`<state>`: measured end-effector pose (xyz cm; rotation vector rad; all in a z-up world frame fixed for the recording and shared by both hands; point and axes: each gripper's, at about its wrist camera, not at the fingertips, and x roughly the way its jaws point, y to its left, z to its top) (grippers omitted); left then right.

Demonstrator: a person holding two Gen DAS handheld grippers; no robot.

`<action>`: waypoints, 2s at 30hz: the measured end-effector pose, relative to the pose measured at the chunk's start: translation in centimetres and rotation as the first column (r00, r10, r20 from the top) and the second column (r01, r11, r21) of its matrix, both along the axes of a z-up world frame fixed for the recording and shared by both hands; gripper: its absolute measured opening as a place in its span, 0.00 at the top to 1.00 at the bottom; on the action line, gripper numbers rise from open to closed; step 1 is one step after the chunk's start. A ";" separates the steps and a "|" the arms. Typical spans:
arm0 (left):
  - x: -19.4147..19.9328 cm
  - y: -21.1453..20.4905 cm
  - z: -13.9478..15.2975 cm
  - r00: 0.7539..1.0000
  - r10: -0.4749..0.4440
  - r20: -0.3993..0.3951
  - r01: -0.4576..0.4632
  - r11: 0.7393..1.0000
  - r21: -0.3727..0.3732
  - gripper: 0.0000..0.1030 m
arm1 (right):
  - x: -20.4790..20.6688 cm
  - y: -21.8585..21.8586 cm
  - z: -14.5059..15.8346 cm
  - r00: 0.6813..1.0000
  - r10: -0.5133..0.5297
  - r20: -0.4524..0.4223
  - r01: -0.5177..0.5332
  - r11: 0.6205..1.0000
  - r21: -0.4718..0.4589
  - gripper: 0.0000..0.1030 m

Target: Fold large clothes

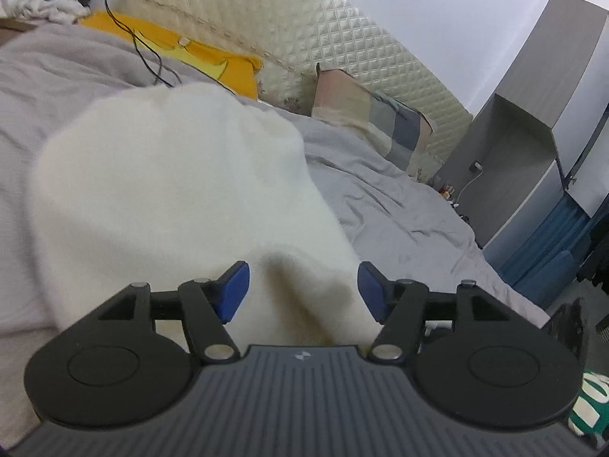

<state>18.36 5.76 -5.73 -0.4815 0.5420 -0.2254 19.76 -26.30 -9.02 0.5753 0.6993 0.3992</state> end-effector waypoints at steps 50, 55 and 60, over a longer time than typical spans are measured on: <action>-3.8 2.8 1.8 0.977 0.207 0.048 -0.212 0.955 0.209 0.85 | -3.5 4.3 0.4 0.999 0.051 0.013 -0.048 0.984 -0.174 0.88; -3.3 2.8 1.2 0.976 0.211 0.060 -0.218 0.955 0.200 0.85 | -1.9 4.4 -1.2 0.999 0.043 -0.017 -0.044 0.994 -0.104 0.87; -3.4 2.5 0.9 0.972 0.229 0.060 -0.237 0.946 0.221 0.81 | -2.6 5.0 -0.4 0.993 0.053 0.105 -0.047 0.997 -0.064 0.86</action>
